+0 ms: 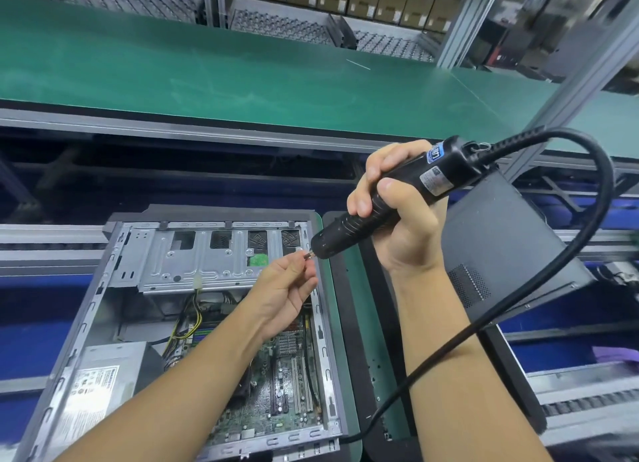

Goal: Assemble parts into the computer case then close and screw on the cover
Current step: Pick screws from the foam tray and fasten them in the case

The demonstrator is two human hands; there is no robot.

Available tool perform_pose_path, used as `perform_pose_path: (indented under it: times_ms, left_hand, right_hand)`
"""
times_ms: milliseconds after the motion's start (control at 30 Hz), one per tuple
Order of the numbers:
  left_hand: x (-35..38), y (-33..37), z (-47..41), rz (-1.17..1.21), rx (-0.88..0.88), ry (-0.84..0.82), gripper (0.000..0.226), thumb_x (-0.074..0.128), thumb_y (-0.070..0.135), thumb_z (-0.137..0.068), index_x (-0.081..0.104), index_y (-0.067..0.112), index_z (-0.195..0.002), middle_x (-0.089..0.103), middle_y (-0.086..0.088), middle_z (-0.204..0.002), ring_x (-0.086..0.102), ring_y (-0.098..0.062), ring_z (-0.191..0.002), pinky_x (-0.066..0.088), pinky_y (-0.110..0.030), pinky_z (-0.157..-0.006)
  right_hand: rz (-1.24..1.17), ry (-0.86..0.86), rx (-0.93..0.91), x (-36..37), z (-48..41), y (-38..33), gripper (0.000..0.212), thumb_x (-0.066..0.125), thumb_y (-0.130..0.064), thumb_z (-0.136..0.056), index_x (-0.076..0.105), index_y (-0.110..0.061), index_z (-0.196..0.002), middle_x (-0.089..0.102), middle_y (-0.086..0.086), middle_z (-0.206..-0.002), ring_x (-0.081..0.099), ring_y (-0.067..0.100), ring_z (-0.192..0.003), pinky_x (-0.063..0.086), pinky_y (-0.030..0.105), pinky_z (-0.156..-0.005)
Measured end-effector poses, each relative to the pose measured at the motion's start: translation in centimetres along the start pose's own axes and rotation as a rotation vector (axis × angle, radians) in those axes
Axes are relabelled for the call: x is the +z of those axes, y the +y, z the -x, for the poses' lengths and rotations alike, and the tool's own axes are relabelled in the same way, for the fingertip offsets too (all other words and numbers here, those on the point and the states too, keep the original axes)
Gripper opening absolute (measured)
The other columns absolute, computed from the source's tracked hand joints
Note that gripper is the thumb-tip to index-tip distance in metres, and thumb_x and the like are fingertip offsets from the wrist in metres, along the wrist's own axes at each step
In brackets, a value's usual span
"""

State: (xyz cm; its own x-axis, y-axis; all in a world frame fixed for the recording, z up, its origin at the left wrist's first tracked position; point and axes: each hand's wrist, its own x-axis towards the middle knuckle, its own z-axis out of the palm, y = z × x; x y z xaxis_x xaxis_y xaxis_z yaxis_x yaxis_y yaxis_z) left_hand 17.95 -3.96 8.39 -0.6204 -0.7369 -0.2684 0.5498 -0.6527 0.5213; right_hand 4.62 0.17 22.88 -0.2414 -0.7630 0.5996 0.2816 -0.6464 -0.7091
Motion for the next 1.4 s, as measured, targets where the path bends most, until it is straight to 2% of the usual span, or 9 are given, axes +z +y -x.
perform_pose_path:
  times_ms: [333,500,600,667,800,933,1067,1133,1400]
  left_hand:
    - [-0.6,-0.7,-0.4,-0.06,0.042,0.009,0.022,0.065,0.019,-0.084,0.073,0.001,-0.092,0.067,-0.007,-0.078,0.066,-0.01,-0.068,0.059,-0.02,-0.064]
    - [-1.0,0.7,-0.7,-0.664,0.288,0.147,0.032,0.071,0.045,-0.082,0.075,0.03,-0.11,0.071,0.005,-0.114,0.064,-0.011,-0.103,0.052,-0.029,-0.082]
    - [-2.4,2.0,-0.5,-0.775,0.416,0.395,0.035,0.064,0.063,-0.079,0.076,0.03,-0.082,0.058,0.007,-0.066,0.051,-0.014,-0.059,0.043,-0.02,-0.056]
    - [-3.5,2.4,-0.1,-0.721,0.275,0.401,0.046,0.058,0.061,-0.075,0.061,0.021,-0.054,0.04,0.002,-0.051,0.034,-0.016,-0.044,0.028,-0.021,-0.042]
    - [-6.1,0.8,1.3,-0.903,-0.035,0.485,0.066,0.045,0.063,-0.092,0.057,0.017,-0.045,0.043,-0.005,-0.044,0.039,-0.018,-0.037,0.029,-0.022,-0.041]
    - [-7.0,-0.7,2.1,-0.679,-0.283,0.62,0.085,0.043,0.083,-0.08,0.065,0.002,-0.093,0.069,-0.012,-0.069,0.067,-0.025,-0.054,0.05,-0.03,-0.045]
    - [-6.9,-1.2,0.7,-0.349,-0.138,0.592,0.102,0.07,0.063,-0.074,0.024,0.016,-0.152,0.062,-0.022,-0.114,0.071,-0.027,-0.098,0.055,-0.043,-0.094]
    - [-6.6,-1.2,-0.2,-0.234,-0.105,0.612,0.118,0.08,0.05,-0.068,0.008,0.015,-0.156,0.051,-0.018,-0.12,0.066,-0.024,-0.1,0.039,-0.049,-0.112]
    - [-7.3,-1.6,-1.4,-0.196,-0.076,0.606,0.119,0.083,0.041,-0.068,0.007,0.006,-0.153,0.053,-0.02,-0.115,0.067,-0.026,-0.102,0.024,-0.059,-0.117]
  right_hand:
    - [-0.025,-0.007,0.036,-1.2,-0.4,1.1,0.017,0.054,0.001,-0.074,0.058,-0.011,-0.086,0.056,0.01,-0.08,0.049,0.021,-0.048,0.046,0.032,-0.056]
    - [-0.01,0.018,0.072,-2.0,-0.8,2.3,0.019,0.055,0.001,-0.074,0.06,-0.014,-0.084,0.056,0.01,-0.08,0.05,0.021,-0.048,0.047,0.033,-0.057]
    - [0.054,0.064,0.091,-2.5,-1.5,3.6,0.019,0.057,0.0,-0.072,0.062,-0.016,-0.082,0.056,0.01,-0.078,0.051,0.024,-0.049,0.046,0.035,-0.058]
    - [0.116,0.075,0.095,-2.7,-2.1,4.6,0.019,0.059,-0.001,-0.071,0.062,-0.018,-0.08,0.057,0.009,-0.075,0.051,0.025,-0.049,0.045,0.037,-0.058]
    - [0.206,0.079,0.133,-3.0,-3.2,6.8,0.026,0.059,-0.002,-0.068,0.064,-0.027,-0.073,0.058,0.003,-0.07,0.049,0.027,-0.053,0.044,0.04,-0.061]
    - [0.279,0.061,0.181,-3.2,-3.7,8.7,0.027,0.059,-0.002,-0.07,0.063,-0.028,-0.071,0.058,0.002,-0.067,0.049,0.03,-0.056,0.046,0.038,-0.062]
    - [0.305,0.054,0.228,-3.7,-4.0,9.9,0.031,0.058,0.003,-0.074,0.064,-0.028,-0.073,0.058,0.0,-0.064,0.051,0.028,-0.053,0.048,0.034,-0.061]
    - [0.31,0.053,0.242,-3.9,-4.0,10.4,0.032,0.057,0.005,-0.075,0.064,-0.027,-0.074,0.057,0.001,-0.063,0.051,0.027,-0.052,0.048,0.034,-0.061]
    - [0.317,0.022,0.276,-5.1,-4.3,11.5,0.029,0.058,0.001,-0.075,0.065,-0.027,-0.076,0.059,0.0,-0.066,0.052,0.026,-0.053,0.05,0.037,-0.062]
